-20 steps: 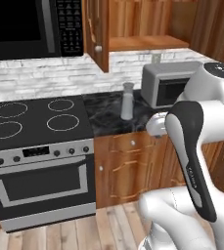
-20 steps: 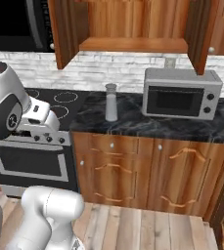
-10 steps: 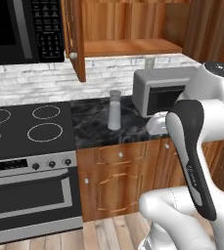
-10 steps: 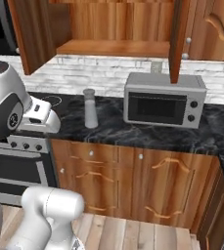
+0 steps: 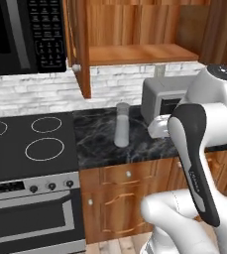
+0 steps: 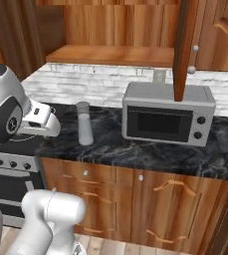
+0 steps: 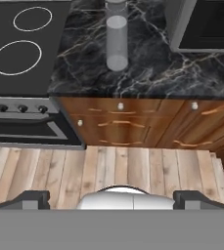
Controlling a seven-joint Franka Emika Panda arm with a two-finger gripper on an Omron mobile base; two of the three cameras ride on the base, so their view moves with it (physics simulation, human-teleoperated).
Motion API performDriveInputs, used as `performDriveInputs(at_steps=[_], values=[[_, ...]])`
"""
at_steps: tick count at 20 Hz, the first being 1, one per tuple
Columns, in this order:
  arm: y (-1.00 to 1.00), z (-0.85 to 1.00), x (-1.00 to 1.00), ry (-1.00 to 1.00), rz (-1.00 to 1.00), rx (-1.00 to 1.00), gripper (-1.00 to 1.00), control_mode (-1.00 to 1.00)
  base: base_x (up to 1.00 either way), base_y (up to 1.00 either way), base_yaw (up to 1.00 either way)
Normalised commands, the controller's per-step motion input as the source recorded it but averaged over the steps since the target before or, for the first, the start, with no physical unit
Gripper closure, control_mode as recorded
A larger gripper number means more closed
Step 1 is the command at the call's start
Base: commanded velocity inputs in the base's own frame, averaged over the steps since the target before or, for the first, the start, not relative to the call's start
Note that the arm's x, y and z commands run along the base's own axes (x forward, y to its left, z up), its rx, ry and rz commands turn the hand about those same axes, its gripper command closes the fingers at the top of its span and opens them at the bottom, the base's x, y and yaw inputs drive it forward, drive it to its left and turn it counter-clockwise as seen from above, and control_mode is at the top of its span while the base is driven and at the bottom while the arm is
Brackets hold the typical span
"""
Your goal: There is a tray on the dining counter. Grab the cup, mug, and pitcher and place them on the tray. The pitcher may be placed next to the tray if it cannot fit the tray.
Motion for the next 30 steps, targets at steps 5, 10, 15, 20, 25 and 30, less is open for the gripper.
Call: performDriveInputs(at_steps=[5, 10, 15, 20, 25, 30], values=[[0.00, 0.00, 0.00, 0.00, 0.00, 0.00, -1.00, 1.00, 0.51, -0.43, 0.05], [0.00, 0.00, 0.00, 0.00, 0.00, 0.00, -1.00, 1.00, 0.48, -0.32, 0.04], [0.00, 0.00, 0.00, 0.00, 0.00, 0.00, -1.00, 1.00, 0.45, -0.05, 0.02], [0.00, 0.00, 0.00, 0.00, 0.00, 0.00, -1.00, 1.00, 0.56, 0.00, 0.00], [0.00, 0.00, 0.00, 0.00, 0.00, 0.00, -1.00, 1.00, 0.25, 0.00, 0.00], [0.00, 0.00, 0.00, 0.00, 0.00, 0.00, -1.00, 1.00, 0.14, 0.05, 0.00]])
